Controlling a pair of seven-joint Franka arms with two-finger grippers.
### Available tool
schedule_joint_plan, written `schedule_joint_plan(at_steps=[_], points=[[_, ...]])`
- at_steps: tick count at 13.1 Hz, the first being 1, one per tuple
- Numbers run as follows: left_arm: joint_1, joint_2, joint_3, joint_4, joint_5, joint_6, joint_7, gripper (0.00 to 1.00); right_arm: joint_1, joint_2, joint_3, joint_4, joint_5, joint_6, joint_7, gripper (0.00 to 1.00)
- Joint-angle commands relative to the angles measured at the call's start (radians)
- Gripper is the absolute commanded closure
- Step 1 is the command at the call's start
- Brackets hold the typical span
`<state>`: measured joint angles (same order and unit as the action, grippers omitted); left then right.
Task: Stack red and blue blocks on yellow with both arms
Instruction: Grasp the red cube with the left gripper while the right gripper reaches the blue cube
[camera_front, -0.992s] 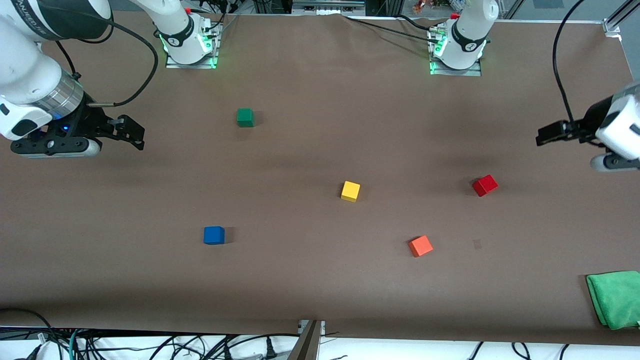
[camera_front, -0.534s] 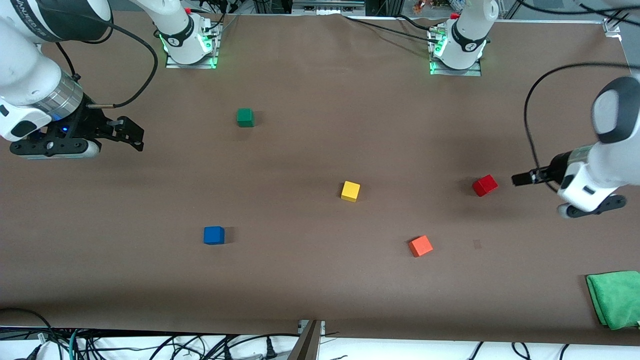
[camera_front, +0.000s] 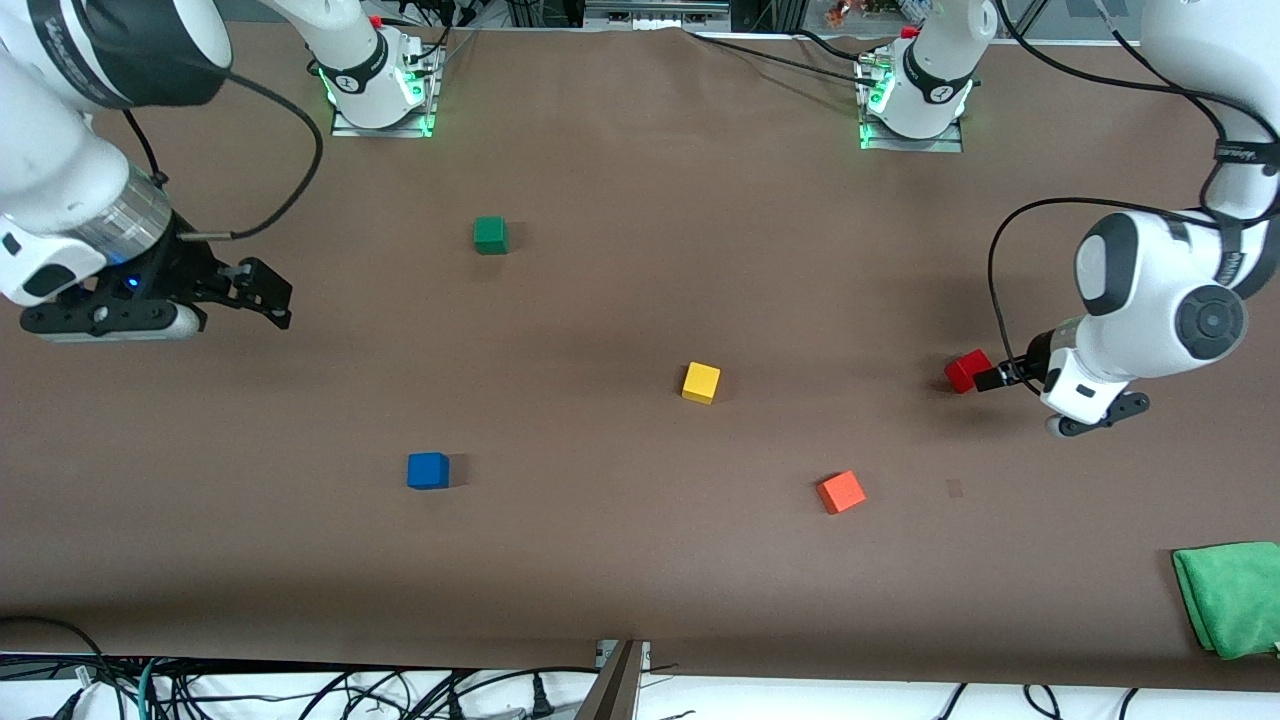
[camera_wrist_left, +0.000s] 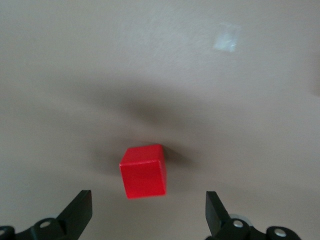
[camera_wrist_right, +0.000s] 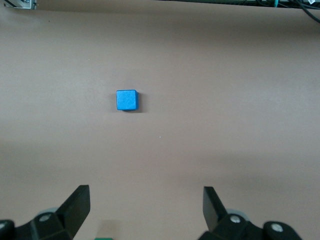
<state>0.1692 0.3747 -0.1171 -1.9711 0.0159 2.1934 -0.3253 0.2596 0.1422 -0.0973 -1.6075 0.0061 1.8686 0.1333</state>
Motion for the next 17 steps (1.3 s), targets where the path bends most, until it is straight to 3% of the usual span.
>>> schedule_joint_plan(at_steps=[1,5,9,10,11,13,15,17], points=[[0.012,-0.045,-0.004,-0.132,-0.007,0.13,-0.046,0.0,-0.005,0.049,-0.001,0.031,0.006,0.021,-0.009,0.0],[0.01,-0.034,-0.004,-0.233,-0.007,0.304,-0.09,0.0,0.007,0.103,0.004,0.031,-0.015,0.027,-0.014,0.0],[0.01,-0.004,-0.004,-0.235,-0.007,0.331,-0.122,0.0,0.012,0.27,0.007,0.031,0.001,0.113,-0.032,0.0],[0.009,0.003,-0.006,-0.233,-0.007,0.333,-0.142,0.18,0.016,0.317,0.007,0.031,0.002,0.157,-0.038,0.0],[0.004,0.004,-0.006,-0.233,-0.007,0.333,-0.162,0.44,0.016,0.357,0.008,0.031,0.005,0.226,-0.04,0.0],[-0.002,0.003,-0.006,-0.227,-0.007,0.33,-0.19,0.75,0.02,0.431,0.025,0.032,0.018,0.36,-0.035,0.0],[-0.002,0.0,-0.012,-0.209,-0.007,0.322,-0.189,0.83,0.02,0.5,0.045,0.066,0.021,0.432,-0.029,0.01],[-0.016,-0.02,-0.039,-0.16,-0.007,0.272,-0.19,0.86,0.018,0.592,0.047,0.151,0.105,0.434,-0.034,0.01]])
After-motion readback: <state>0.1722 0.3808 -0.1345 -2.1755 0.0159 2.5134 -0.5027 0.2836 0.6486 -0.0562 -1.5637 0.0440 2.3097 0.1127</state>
